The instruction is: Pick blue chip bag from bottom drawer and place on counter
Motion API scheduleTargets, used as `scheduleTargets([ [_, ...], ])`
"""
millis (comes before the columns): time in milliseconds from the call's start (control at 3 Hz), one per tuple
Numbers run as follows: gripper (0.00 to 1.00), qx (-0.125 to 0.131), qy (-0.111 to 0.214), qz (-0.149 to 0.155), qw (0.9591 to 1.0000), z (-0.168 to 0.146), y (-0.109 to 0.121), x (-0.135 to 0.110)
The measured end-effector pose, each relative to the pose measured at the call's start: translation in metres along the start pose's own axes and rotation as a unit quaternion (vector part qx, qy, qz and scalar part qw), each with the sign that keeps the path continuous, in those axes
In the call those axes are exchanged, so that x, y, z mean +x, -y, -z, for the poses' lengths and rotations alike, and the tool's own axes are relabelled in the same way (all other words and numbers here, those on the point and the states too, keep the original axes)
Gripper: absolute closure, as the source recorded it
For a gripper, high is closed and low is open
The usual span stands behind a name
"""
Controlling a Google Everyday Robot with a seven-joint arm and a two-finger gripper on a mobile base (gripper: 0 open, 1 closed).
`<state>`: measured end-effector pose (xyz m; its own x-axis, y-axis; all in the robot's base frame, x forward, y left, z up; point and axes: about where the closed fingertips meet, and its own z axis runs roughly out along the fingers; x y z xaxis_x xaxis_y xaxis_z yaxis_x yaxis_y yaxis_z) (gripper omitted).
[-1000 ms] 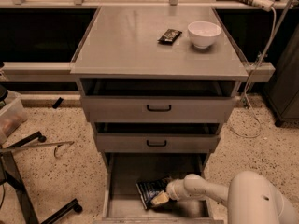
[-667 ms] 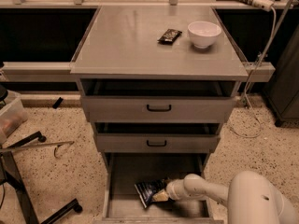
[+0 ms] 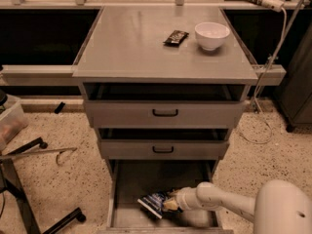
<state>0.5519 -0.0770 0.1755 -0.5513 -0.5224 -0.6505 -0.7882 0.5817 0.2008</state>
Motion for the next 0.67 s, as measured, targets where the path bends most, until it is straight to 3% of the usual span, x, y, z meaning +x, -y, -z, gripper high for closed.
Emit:
scheduleTargets([
  [333, 1.00, -0.025, 0.022, 0.014, 0.9993, 0.048, -0.039, -0.029],
  [667, 1.00, -0.040, 0.064, 0.041, 0.9963, 0.114, -0.087, -0.071],
])
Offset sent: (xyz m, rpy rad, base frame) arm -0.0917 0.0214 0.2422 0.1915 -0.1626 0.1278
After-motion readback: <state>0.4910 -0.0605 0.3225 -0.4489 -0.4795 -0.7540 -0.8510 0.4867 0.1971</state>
